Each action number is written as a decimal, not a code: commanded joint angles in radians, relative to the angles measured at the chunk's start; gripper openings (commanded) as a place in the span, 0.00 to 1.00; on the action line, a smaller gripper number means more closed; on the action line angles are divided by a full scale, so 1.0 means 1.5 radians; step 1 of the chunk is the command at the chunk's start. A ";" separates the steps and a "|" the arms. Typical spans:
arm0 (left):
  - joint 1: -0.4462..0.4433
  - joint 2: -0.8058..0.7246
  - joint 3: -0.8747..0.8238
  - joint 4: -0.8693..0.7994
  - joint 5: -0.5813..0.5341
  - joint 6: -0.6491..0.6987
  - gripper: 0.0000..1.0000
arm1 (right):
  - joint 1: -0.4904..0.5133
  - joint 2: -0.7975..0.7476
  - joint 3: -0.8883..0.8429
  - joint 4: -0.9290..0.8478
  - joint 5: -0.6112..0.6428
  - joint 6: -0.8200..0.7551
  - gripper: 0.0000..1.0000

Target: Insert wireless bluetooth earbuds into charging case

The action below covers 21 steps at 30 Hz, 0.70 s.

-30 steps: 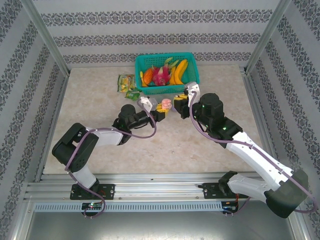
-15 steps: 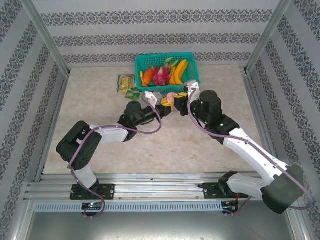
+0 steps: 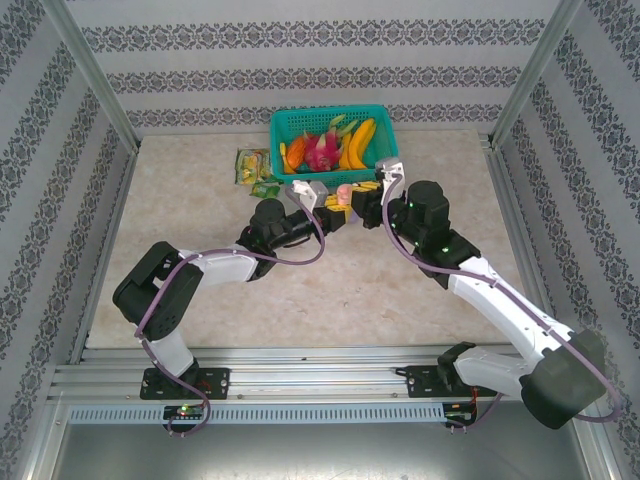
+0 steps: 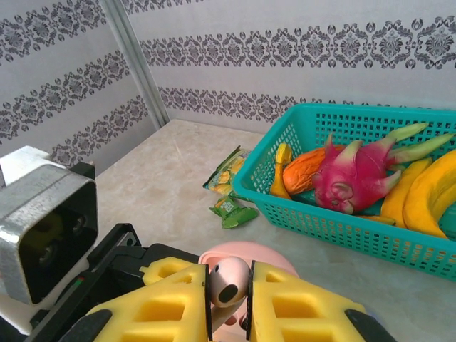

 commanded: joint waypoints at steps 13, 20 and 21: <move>-0.010 -0.060 0.027 -0.061 0.176 0.141 0.00 | -0.027 -0.152 -0.061 0.080 -0.063 -0.031 0.16; -0.010 -0.089 0.053 -0.114 0.189 0.166 0.00 | -0.026 -0.171 -0.076 0.089 -0.081 -0.007 0.17; -0.011 -0.090 0.055 -0.118 0.188 0.167 0.00 | -0.027 -0.170 -0.076 0.088 -0.083 -0.004 0.17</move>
